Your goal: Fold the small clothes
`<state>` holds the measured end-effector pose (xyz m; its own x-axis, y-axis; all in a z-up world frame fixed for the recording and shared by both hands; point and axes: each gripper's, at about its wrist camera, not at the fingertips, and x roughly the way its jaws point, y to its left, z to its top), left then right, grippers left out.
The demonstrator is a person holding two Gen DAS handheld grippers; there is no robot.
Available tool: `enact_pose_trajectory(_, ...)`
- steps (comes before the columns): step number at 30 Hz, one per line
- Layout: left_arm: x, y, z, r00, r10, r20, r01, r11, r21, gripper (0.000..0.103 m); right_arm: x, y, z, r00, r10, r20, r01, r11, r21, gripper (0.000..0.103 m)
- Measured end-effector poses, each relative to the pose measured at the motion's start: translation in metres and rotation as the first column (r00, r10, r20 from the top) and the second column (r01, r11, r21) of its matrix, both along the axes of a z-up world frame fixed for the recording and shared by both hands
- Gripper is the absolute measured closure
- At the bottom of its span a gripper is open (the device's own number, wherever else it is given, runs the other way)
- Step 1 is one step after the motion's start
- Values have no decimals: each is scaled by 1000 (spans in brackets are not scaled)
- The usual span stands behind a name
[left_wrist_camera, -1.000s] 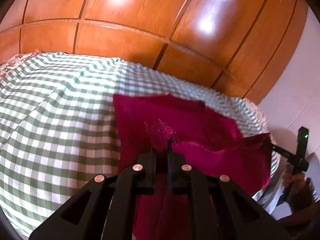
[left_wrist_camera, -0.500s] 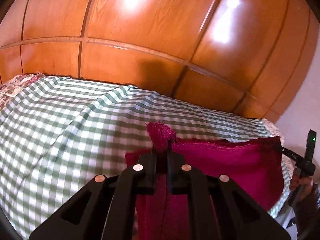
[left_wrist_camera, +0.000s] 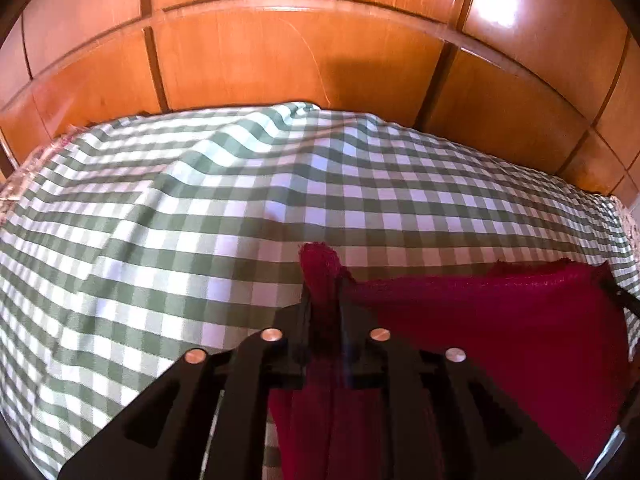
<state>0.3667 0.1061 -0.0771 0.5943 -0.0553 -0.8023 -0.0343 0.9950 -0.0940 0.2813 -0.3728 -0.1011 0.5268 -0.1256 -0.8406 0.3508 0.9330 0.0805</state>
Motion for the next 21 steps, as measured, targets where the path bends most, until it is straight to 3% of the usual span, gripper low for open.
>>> enact_pose_trajectory(1,-5,2,5,1000,12,9,-12,1000,-4,75,-6,-1,6,1000,2,16,-2,1000,3,89)
enact_pose_trajectory(2,-12,5,10,999,24,22,-23,999,-27,64,-13,-2,12,1000,-1,29,1,1000,-3,64)
enact_pose_trajectory(4,-27,11,19,999,25,47,-22,998,-67,62,-32,-5,25,998,-7,70,6,1000,14,46)
enact_pose_trajectory(8,-76,24,26,997,6,80,1,995,-97,51,-90,-9,44,995,16,101,-26,994,102,46)
enact_pose_trajectory(11,-119,41,18,998,0,68,11,986,-169,39,-140,-8,44,995,48,93,-66,978,199,46)
enact_pose_trajectory(14,-158,56,3,999,-9,35,18,967,-252,35,-184,0,32,997,59,50,-69,969,235,46)
enact_pose_trajectory(17,-192,67,-12,999,-39,-3,35,931,-364,35,-211,8,13,999,50,17,-53,959,279,46)
enact_pose_trajectory(19,-210,66,-21,998,-68,-10,59,919,-389,35,-215,11,3,999,34,6,-35,955,295,46)
enact_pose_trajectory(21,-221,59,-27,995,-94,-15,81,919,-386,36,-216,14,-1,1000,23,4,-23,958,286,52)
